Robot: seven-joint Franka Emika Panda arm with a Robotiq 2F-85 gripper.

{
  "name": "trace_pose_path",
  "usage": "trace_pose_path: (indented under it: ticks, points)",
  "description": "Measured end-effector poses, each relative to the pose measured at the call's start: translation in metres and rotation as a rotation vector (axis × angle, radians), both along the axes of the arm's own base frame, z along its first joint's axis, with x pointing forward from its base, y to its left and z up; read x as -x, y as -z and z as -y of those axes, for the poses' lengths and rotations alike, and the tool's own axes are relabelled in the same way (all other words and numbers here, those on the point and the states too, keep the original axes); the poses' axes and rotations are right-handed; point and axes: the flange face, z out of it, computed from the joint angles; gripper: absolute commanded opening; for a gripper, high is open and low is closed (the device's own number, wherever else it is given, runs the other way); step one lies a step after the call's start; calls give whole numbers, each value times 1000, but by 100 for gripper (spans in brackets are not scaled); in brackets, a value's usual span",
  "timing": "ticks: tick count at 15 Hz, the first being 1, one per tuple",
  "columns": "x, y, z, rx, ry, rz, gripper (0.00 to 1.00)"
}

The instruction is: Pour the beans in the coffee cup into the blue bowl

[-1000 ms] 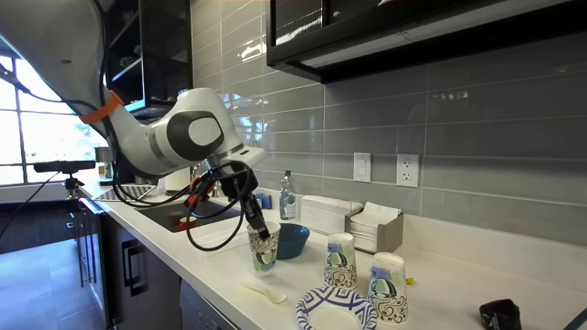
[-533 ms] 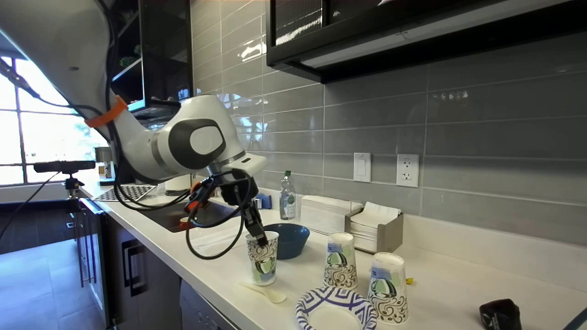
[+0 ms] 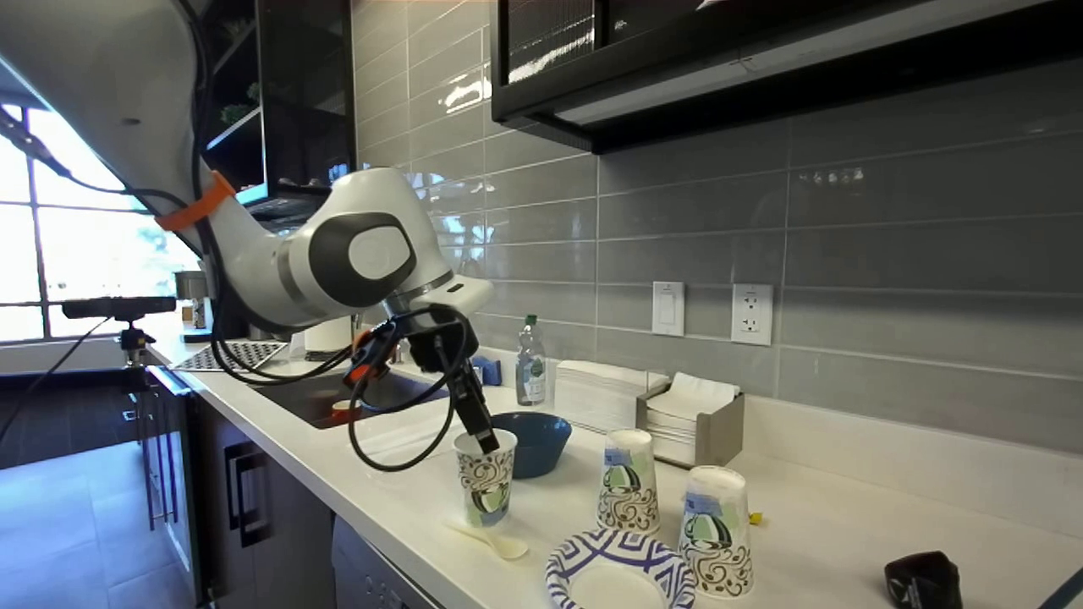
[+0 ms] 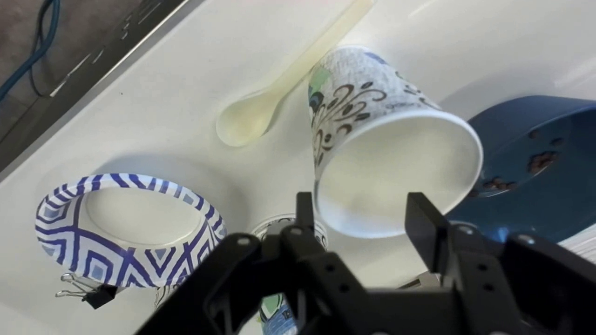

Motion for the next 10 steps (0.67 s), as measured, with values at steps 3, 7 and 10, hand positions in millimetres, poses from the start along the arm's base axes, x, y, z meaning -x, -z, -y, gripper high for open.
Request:
trace_pose_path:
  ticks: [3, 7, 10]
  points:
    - [1, -17, 4, 8, 7, 40, 100]
    - [4, -40, 7, 24, 8, 93, 100]
    - [5, -42, 7, 25, 7, 99, 100]
